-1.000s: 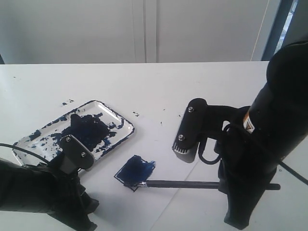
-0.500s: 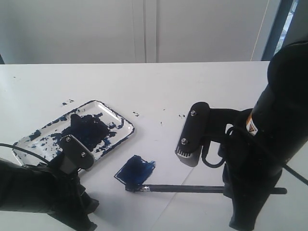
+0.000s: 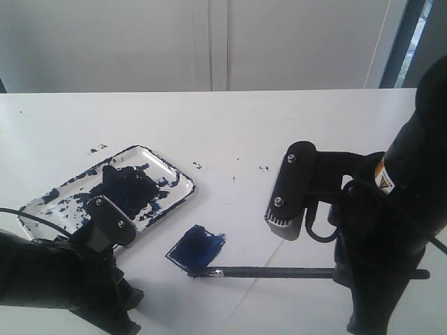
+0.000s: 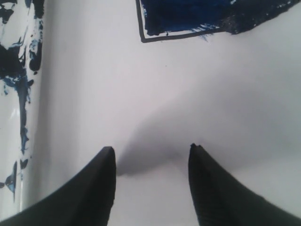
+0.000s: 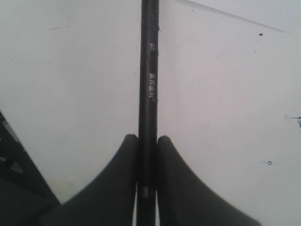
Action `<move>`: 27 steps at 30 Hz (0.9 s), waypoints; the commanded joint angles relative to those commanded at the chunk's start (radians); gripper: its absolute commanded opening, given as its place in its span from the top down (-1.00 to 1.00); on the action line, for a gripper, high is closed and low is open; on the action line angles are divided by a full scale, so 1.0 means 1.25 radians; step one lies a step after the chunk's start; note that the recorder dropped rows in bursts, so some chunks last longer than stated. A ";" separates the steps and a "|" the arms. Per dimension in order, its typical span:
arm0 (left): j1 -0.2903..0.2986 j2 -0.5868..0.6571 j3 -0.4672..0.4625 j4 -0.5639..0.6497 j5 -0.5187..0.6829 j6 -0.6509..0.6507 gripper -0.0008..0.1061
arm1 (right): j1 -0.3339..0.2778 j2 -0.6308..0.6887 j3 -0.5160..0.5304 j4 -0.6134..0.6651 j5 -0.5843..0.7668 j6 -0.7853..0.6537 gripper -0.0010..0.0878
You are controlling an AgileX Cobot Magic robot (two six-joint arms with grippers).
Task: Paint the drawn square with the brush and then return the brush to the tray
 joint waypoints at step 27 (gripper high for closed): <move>0.000 0.000 0.000 0.000 0.002 -0.002 -0.01 | 0.000 0.011 0.000 -0.011 -0.021 0.000 0.98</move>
